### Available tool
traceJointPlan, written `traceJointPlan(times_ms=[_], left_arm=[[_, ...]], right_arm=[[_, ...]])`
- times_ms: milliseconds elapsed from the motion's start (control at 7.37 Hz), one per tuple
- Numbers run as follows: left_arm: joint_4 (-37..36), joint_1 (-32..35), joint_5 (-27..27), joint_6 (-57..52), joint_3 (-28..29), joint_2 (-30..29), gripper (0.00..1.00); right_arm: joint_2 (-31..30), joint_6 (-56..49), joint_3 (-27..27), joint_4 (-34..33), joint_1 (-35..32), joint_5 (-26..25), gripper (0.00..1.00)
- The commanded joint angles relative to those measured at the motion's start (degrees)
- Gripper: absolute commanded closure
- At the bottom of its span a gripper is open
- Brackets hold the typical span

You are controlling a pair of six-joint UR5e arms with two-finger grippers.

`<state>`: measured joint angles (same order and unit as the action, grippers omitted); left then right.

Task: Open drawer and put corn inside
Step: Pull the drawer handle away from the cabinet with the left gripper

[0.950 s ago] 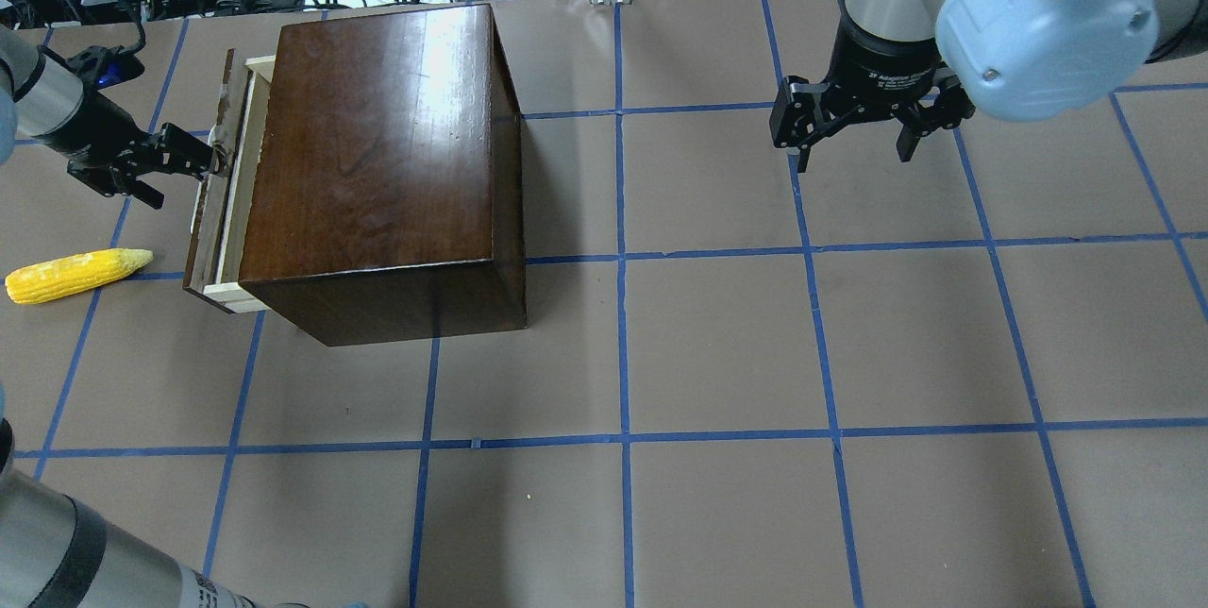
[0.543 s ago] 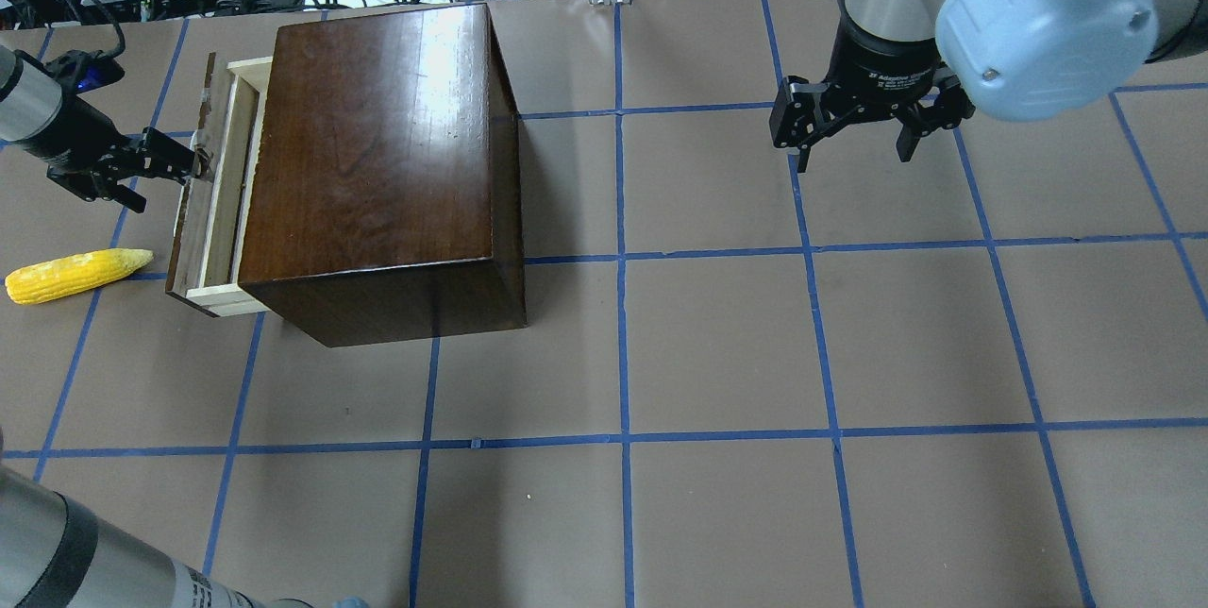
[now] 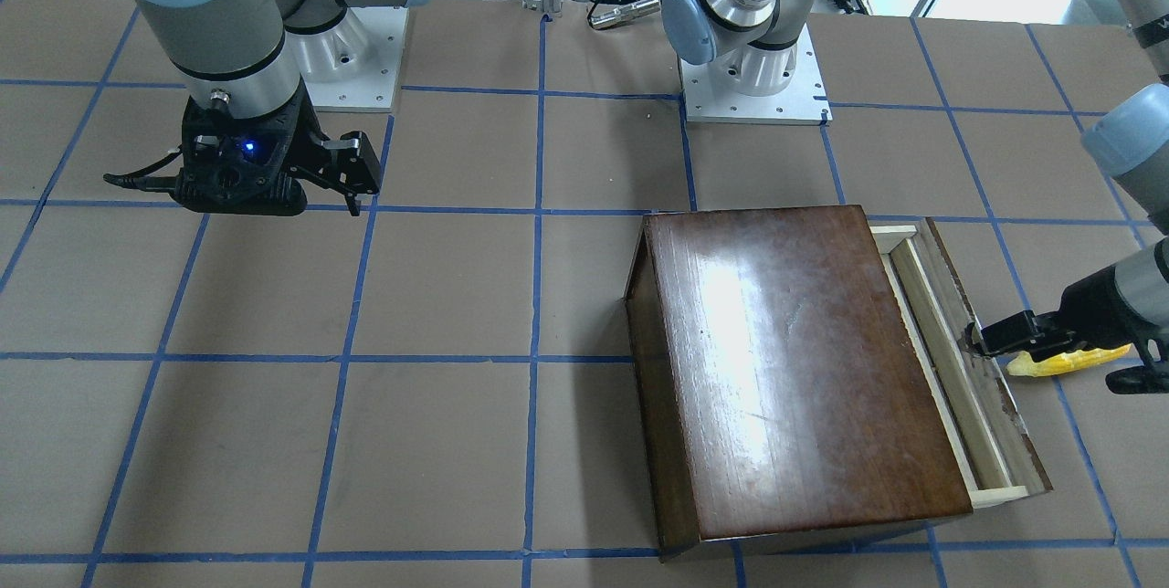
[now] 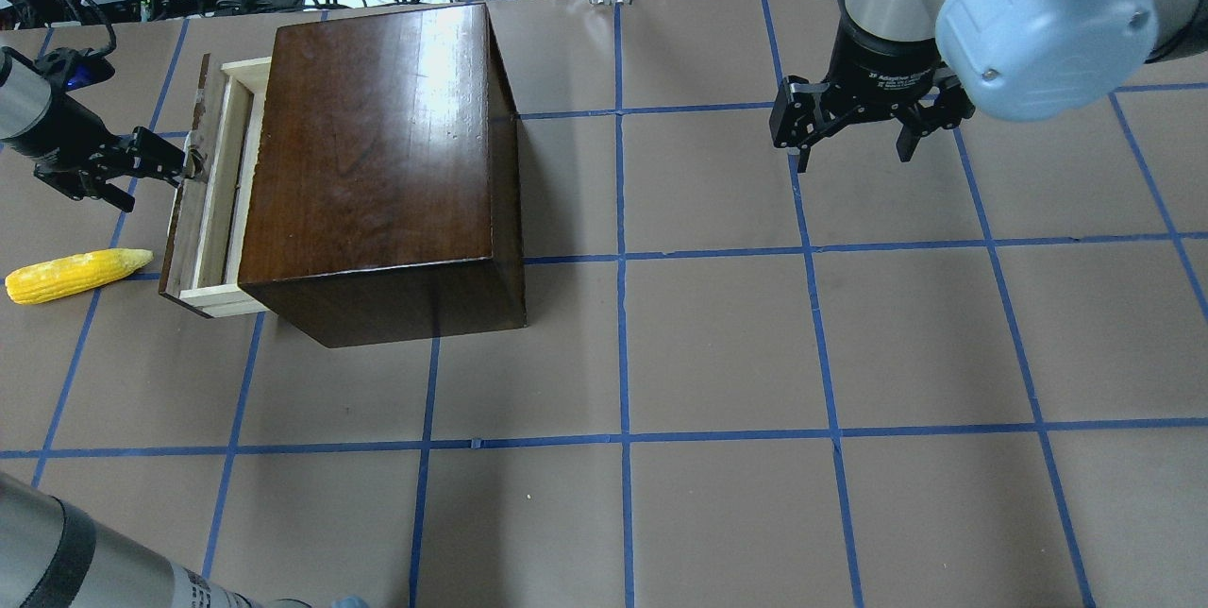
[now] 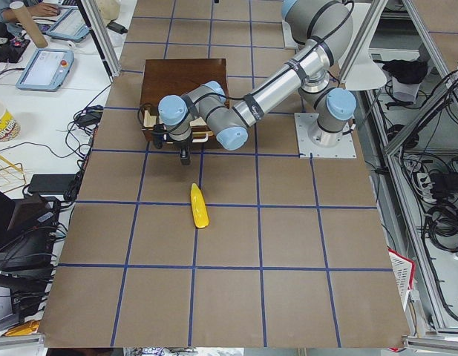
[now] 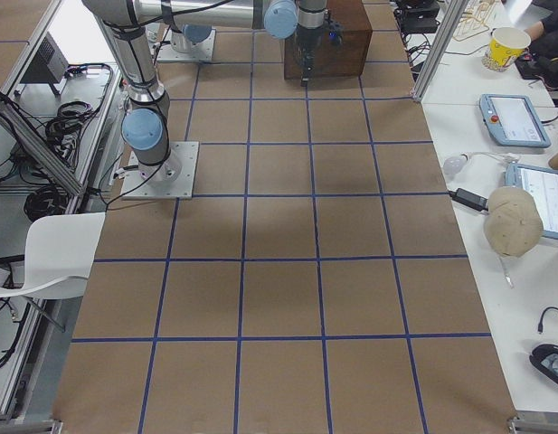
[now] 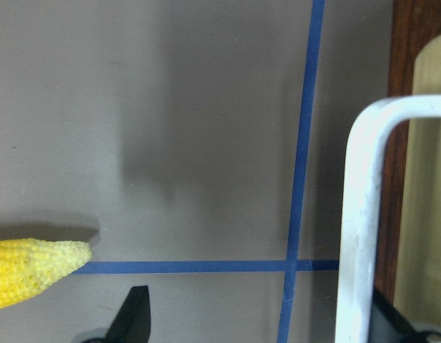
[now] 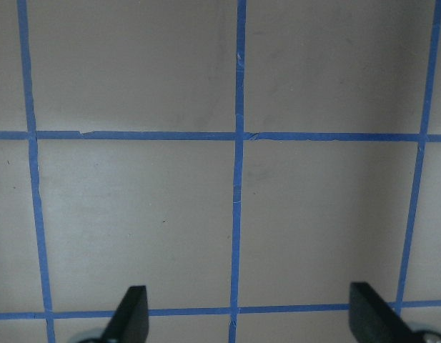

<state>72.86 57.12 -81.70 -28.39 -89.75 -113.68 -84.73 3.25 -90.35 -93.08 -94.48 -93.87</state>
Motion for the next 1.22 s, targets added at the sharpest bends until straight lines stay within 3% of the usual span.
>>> traceJointPlan(times_ms=[0,1085], left_arm=[[0.0,-0.4,0.0,-0.1,0.3,0.0,0.00],[0.0,-1.0,-0.1,-0.9,0.4,0.1,0.00]], right_arm=[[0.0,0.0,0.0,0.0,0.0,0.0,0.00],[0.0,0.0,0.0,0.0,0.0,0.0,0.00]])
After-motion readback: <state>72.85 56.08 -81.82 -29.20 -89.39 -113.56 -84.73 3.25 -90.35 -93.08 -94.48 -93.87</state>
